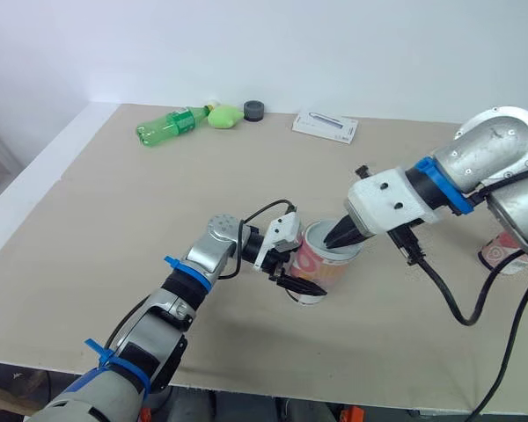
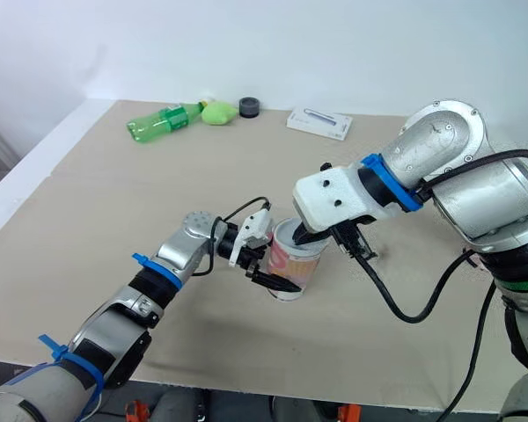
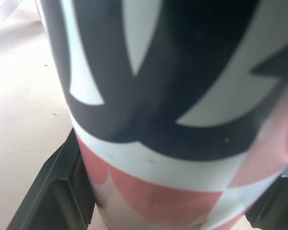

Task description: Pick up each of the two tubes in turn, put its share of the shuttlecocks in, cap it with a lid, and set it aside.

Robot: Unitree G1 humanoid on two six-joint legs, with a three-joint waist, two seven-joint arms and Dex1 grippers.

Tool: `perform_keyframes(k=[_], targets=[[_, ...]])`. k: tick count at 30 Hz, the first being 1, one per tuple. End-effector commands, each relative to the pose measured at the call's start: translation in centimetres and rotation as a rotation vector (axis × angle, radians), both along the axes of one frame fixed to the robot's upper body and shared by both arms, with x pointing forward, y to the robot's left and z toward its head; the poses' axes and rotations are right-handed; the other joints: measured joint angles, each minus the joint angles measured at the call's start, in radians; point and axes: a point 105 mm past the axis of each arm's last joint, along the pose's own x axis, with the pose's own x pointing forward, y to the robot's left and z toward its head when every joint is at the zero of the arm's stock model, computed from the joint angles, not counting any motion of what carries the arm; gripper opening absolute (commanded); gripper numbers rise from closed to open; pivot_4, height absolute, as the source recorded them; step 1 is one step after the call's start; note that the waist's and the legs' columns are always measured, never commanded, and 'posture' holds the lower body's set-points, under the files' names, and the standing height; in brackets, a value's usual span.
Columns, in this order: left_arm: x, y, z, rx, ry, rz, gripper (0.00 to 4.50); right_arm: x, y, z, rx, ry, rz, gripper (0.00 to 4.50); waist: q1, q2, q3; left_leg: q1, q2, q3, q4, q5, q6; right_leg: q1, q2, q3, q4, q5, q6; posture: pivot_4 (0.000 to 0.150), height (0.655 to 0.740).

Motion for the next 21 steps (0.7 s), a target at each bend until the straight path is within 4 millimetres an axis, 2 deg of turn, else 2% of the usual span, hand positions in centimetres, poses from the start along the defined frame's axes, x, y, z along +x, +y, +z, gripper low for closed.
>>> perform_keyframes(k=[1,8,12,21], targets=[[0.8,0.5,0.1,-0.004,0.005,0.056,3.32,-1.6,0.7,-0.7,-0.008,0.131,0.079,0.11,0.000,0.000,0.000,0.000,0.000,0.000,0.000,0.000,0.000,0.000,0.000,0.000,0.000,0.000,0.000,0.150,0.7203],[0.8,0.5,0.0,-0.001,0.000,0.055,3.32,-1.9,0.6,-0.2,0.004,0.170,0.075,0.11,0.000,0.003,0.003,-0.002,0.000,0.000,0.000,0.000,0.000,-0.002,0.000,0.000,0.000,0.000,0.001,0.150,0.7203],[0.8,0.5,0.0,-0.001,-0.001,0.056,3.32,-1.2,-0.2,-0.3,-0.032,0.133,0.045,0.11,0.000,0.003,0.003,-0.003,-0.001,0.000,0.000,0.000,0.000,-0.003,0.000,0.000,0.000,-0.001,0.001,0.150,0.7203],[0.7,0.6,0.1,-0.001,0.000,0.056,3.32,0.2,-1.8,-2.0,-0.156,0.050,0.029,0.11,0.000,0.003,0.003,-0.003,-0.001,0.000,0.001,0.000,0.000,-0.003,0.000,0.000,0.000,0.000,0.001,0.150,0.7203]])
